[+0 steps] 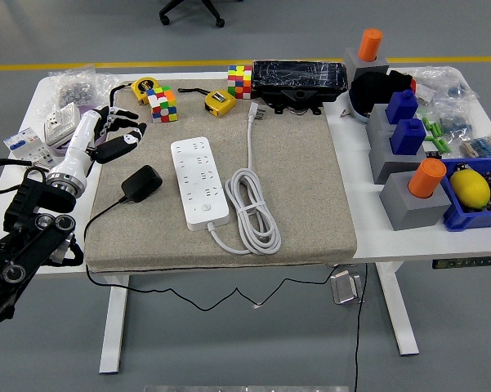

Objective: Put the plug near the board,insert it into the board,press the button,pull the plug out

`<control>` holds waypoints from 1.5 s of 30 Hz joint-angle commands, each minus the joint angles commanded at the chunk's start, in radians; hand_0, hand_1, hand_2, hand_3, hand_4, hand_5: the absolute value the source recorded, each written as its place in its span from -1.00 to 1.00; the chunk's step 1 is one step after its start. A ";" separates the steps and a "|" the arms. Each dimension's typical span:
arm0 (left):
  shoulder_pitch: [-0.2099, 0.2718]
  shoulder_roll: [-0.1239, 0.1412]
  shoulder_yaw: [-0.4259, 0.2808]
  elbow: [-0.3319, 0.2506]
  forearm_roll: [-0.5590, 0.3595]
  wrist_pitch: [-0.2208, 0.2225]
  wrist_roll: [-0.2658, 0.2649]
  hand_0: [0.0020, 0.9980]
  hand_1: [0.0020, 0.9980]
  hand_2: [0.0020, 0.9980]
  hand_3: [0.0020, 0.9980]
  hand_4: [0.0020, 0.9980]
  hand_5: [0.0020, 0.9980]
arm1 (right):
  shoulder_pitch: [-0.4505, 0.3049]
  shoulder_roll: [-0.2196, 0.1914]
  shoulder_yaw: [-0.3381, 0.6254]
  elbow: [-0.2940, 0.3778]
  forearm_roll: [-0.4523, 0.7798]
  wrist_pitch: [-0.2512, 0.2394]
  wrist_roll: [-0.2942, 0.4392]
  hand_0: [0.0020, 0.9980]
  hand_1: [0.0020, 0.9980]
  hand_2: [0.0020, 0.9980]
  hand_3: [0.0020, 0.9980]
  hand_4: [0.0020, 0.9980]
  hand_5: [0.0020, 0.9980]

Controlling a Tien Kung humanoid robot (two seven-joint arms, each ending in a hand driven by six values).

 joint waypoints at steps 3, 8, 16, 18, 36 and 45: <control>0.000 0.005 0.032 0.012 0.072 -0.011 0.032 0.74 0.64 0.56 0.63 0.89 -0.30 | 0.000 -0.001 0.000 0.001 -0.001 0.000 0.000 0.22 0.35 0.37 0.13 0.83 -0.12; 0.003 0.004 0.072 0.029 0.113 0.004 0.034 0.75 0.64 0.55 0.64 0.96 -0.26 | 0.002 -0.001 -0.001 0.003 -0.001 0.000 0.001 0.22 0.35 0.37 0.13 0.83 -0.12; -0.002 0.000 0.118 0.063 0.149 0.012 0.060 0.74 0.63 0.56 0.64 0.97 -0.26 | 0.004 -0.001 0.000 0.001 -0.003 0.000 0.000 0.22 0.35 0.37 0.13 0.83 -0.12; -0.002 -0.004 0.123 0.083 0.158 0.016 0.061 0.74 0.63 0.56 0.64 0.97 -0.26 | 0.003 -0.002 0.002 0.003 -0.003 -0.001 0.001 0.22 0.35 0.37 0.13 0.83 -0.12; -0.030 -0.022 0.168 0.180 0.146 0.036 0.074 0.63 0.46 0.39 0.40 0.88 -0.43 | 0.005 -0.002 -0.004 0.003 0.000 0.000 0.001 0.22 0.35 0.37 0.13 0.83 -0.12; -0.050 -0.028 0.182 0.212 0.128 0.063 0.040 0.38 0.18 0.12 0.10 0.57 -0.72 | 0.008 -0.004 -0.010 0.003 0.001 0.000 0.001 0.22 0.35 0.37 0.13 0.83 -0.12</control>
